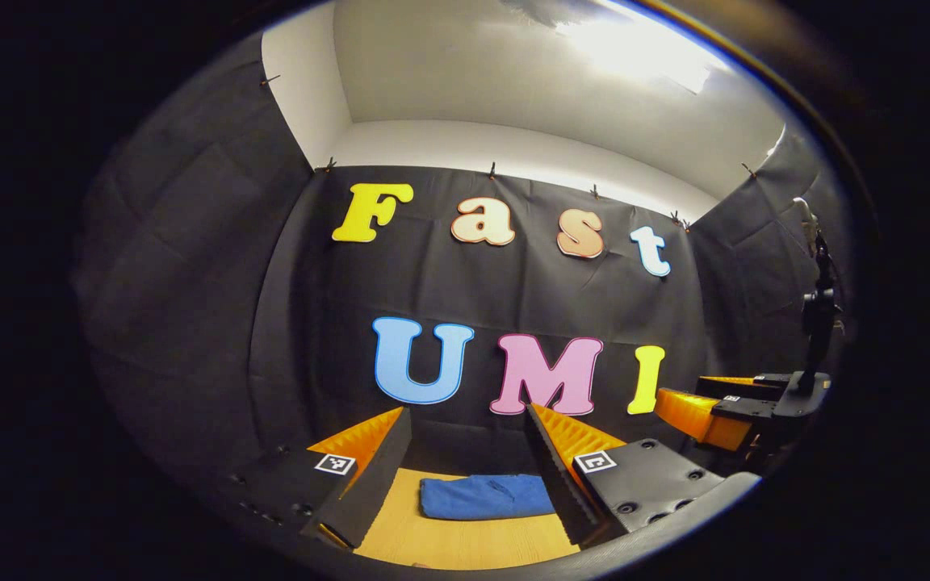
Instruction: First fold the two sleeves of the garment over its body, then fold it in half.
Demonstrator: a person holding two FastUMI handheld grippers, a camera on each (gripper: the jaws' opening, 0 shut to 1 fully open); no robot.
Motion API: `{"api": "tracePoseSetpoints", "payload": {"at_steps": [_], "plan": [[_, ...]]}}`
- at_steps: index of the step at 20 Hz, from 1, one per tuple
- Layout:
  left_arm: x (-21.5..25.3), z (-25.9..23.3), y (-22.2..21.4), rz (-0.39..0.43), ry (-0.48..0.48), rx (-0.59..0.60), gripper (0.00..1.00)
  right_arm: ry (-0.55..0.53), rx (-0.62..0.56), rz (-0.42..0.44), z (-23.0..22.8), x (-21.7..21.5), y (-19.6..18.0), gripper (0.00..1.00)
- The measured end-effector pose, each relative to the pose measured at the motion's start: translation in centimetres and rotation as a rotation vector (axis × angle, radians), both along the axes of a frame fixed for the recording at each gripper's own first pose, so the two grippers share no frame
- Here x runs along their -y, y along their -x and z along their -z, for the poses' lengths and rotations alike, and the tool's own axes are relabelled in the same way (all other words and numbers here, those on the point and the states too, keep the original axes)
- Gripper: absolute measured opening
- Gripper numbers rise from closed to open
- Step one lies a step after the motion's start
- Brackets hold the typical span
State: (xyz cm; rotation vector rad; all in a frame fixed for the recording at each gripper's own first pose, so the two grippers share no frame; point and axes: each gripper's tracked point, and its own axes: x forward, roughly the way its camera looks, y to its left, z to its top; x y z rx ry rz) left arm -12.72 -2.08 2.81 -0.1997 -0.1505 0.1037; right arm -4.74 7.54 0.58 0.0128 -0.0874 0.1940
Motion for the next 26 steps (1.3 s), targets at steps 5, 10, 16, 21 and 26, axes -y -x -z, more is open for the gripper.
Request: {"api": "tracePoseSetpoints", "payload": {"at_steps": [5,10,16,21,26], "plan": [[-0.2,0.2,1.0,-0.022,0.000,-0.024,0.81,-0.012,-0.021,-0.006,0.4,-0.1,0.7,0.96],[0.7,0.0,2.2,-0.012,-0.017,-0.032,0.81,-0.022,-0.034,-0.005,0.8,0.4,1.3,0.96],[1.7,-0.3,2.8,-0.008,-0.045,-0.031,0.81,-0.037,-0.051,0.005,1.3,1.5,1.9,0.96],[2.0,-0.3,3.1,-0.023,-0.063,-0.039,0.81,-0.052,-0.068,0.013,1.6,2.4,2.2,0.96],[2.8,-0.2,3.2,-0.009,-0.052,-0.045,0.81,-0.053,-0.064,0.016,1.5,3.0,2.5,0.96]]}}
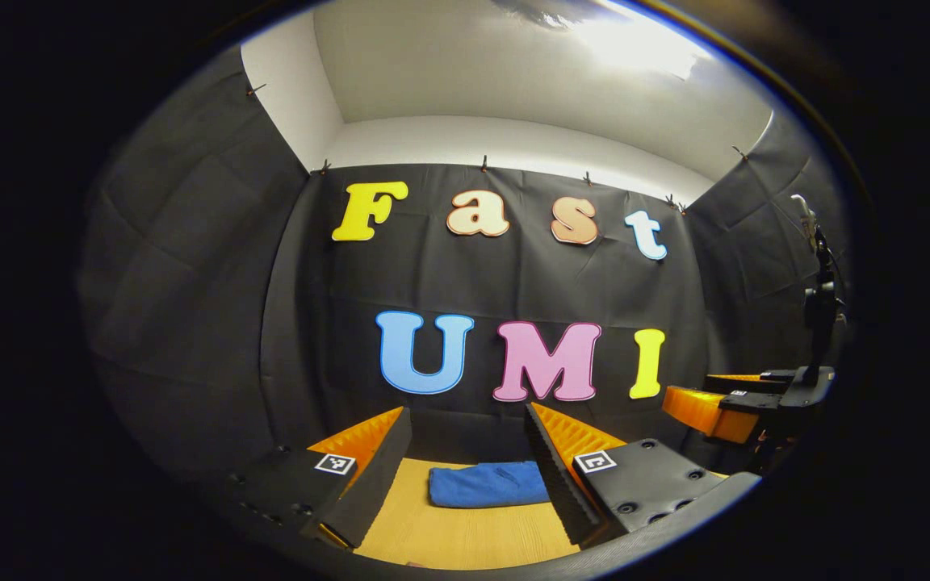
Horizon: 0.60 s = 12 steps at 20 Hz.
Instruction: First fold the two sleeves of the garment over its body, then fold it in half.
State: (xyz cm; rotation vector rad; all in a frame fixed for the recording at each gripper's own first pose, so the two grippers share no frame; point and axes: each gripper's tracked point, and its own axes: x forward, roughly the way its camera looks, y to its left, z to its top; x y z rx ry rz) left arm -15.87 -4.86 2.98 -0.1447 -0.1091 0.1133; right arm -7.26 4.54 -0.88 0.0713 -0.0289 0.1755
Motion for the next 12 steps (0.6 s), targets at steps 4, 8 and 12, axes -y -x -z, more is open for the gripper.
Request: {"api": "tracePoseSetpoints", "payload": {"at_steps": [4,8,12], "plan": [[0.8,-0.1,0.1,0.015,0.000,0.001,0.81,0.006,-0.002,0.003,0.1,0.4,0.3,0.96],[1.5,0.0,0.0,0.024,-0.004,0.000,0.81,0.008,0.007,0.021,-0.1,1.4,0.6,0.96],[2.4,-0.2,-0.1,0.034,-0.011,0.003,0.81,0.013,0.001,0.042,0.0,2.5,0.8,0.96]]}}
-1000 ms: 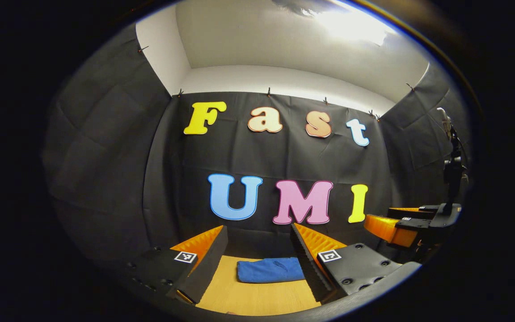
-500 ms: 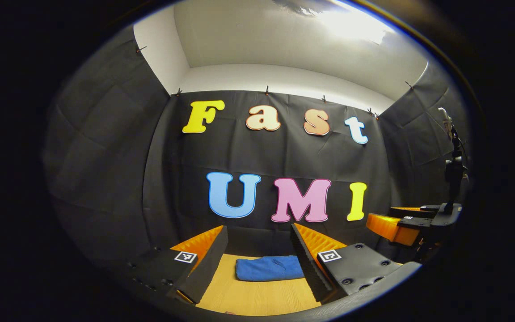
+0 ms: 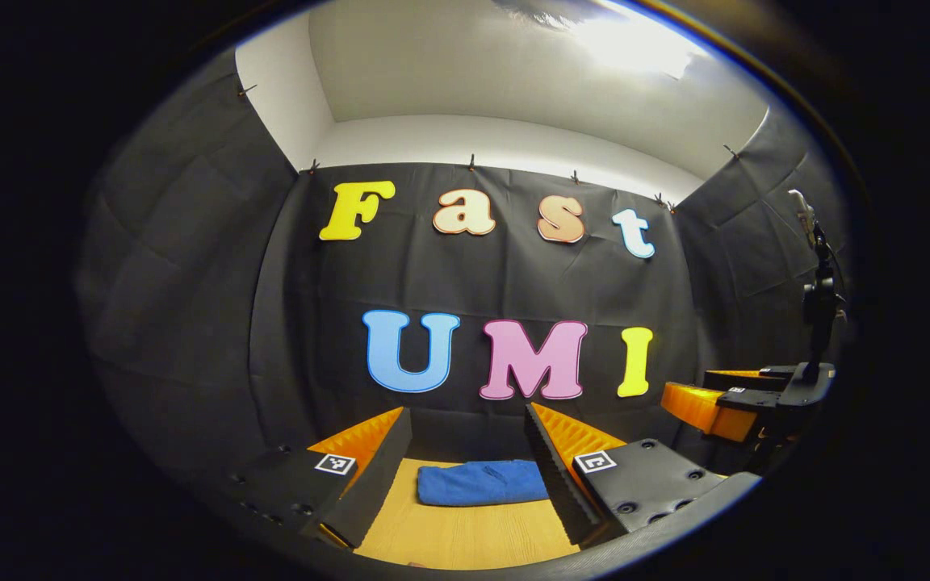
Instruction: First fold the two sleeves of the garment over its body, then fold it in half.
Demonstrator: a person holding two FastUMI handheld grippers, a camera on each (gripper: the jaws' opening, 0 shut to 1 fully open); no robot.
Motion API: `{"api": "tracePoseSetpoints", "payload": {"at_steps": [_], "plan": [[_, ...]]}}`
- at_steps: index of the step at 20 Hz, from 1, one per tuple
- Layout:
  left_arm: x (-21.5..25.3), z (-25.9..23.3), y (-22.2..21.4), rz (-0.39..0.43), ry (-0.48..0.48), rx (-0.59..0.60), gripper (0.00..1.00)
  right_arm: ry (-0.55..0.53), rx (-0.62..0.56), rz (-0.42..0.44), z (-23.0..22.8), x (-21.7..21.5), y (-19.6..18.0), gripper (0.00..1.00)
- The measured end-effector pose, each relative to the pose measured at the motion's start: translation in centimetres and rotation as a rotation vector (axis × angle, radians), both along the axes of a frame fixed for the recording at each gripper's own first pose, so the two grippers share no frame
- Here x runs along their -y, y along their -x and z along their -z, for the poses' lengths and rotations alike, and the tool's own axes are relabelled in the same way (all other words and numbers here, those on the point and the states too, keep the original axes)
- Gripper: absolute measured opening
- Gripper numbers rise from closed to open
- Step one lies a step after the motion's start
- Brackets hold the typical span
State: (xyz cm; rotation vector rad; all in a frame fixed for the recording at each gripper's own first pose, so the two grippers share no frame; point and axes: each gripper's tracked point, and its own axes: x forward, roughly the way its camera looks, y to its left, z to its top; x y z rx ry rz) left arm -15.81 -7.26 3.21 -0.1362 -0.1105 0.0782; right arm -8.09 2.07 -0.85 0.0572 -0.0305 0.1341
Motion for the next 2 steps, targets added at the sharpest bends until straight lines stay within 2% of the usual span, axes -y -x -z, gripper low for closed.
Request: {"api": "tracePoseSetpoints", "payload": {"at_steps": [2], "plan": [[0.27,-0.03,-0.16,0.008,-0.006,-0.002,0.81,-0.003,0.001,0.009,-0.14,0.38,0.11,0.96]]}}
